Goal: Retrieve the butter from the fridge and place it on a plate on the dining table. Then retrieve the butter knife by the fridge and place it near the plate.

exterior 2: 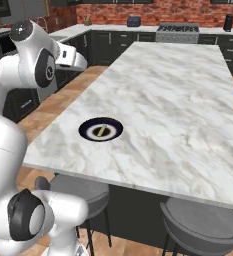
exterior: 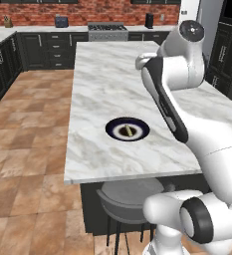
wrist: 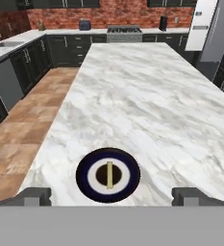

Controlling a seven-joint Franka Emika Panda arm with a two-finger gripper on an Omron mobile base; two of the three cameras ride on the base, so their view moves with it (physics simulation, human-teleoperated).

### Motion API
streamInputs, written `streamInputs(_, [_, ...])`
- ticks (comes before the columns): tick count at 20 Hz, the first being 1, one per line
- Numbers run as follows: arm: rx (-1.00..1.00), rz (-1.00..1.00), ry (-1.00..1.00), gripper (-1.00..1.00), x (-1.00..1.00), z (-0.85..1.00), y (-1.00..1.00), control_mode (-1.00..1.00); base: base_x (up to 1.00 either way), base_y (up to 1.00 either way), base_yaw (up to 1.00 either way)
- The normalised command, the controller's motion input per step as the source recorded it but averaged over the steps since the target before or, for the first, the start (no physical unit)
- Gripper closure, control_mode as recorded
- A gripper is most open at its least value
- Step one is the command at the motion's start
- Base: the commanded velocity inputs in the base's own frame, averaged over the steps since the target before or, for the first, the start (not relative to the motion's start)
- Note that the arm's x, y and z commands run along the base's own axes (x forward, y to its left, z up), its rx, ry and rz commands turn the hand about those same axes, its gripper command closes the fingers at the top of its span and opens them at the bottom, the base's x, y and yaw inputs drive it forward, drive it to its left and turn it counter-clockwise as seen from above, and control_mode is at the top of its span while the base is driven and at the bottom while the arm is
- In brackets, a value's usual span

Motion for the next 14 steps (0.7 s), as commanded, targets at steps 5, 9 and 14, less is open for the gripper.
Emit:
streamInputs(5, [0.0,0.0,0.0,-1.0,0.0,0.0,0.0,1.0,-0.79,-0.19,-0.01])
streamInputs(9, [0.0,0.0,0.0,-1.0,0.0,0.0,0.0,1.0,-0.97,-0.58,-0.08])
streamInputs(14, [0.0,0.0,0.0,-1.0,0.0,0.0,0.0,1.0,-0.49,-0.98,-0.1])
